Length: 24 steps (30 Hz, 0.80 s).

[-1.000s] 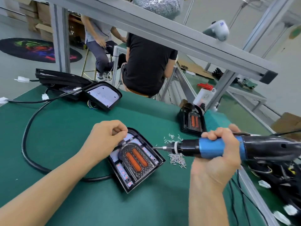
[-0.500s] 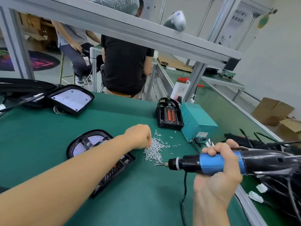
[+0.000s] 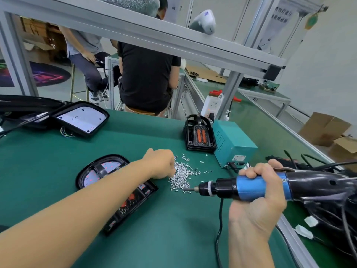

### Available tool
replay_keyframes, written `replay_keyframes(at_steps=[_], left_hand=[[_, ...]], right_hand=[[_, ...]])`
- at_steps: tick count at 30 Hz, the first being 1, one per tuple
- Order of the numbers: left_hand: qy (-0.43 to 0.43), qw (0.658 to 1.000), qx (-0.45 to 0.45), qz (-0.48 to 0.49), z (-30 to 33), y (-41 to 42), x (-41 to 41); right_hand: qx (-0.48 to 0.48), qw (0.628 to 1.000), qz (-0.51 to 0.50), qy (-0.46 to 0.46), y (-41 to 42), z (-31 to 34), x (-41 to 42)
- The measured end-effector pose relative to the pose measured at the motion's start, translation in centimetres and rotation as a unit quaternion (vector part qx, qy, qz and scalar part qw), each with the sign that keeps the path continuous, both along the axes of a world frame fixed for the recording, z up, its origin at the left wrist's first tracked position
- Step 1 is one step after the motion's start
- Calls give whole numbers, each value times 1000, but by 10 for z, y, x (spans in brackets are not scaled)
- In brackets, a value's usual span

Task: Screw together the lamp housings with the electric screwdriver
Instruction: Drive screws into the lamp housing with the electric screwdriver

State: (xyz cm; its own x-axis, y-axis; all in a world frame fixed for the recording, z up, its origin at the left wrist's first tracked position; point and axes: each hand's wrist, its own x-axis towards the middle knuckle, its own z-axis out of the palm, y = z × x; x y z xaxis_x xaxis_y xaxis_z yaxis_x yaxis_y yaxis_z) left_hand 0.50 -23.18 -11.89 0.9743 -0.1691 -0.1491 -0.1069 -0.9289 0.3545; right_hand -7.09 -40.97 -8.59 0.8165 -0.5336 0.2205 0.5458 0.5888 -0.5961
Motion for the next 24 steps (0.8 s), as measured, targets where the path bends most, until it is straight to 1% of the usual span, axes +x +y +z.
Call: replay_keyframes(at_steps=[2,5,8,11,13,19,22,24], left_hand=[[8,992,-125,2,9,8,-13],[-5,959,-283,-5,18,20,-42],[-35,931,-363,11,16,32,-72],[-33,903,-425,51,10,42,-94],[-28,889,-452,71,8,48,-105],[-37,870,-484,92,9,59,-120],[-54,870,-482,92,12,59,-119],[-67,881,-462,83,15,56,-117]], right_hand=[[11,1000,10,-7,0,4,-1],[25,999,28,-24,2,12,-4],[37,997,53,-37,10,20,-6],[48,994,82,-47,21,25,-9],[44,993,94,-52,29,27,-12],[26,991,116,-53,51,31,-17],[15,992,118,-51,55,32,-19],[8,992,118,-52,56,32,-19]])
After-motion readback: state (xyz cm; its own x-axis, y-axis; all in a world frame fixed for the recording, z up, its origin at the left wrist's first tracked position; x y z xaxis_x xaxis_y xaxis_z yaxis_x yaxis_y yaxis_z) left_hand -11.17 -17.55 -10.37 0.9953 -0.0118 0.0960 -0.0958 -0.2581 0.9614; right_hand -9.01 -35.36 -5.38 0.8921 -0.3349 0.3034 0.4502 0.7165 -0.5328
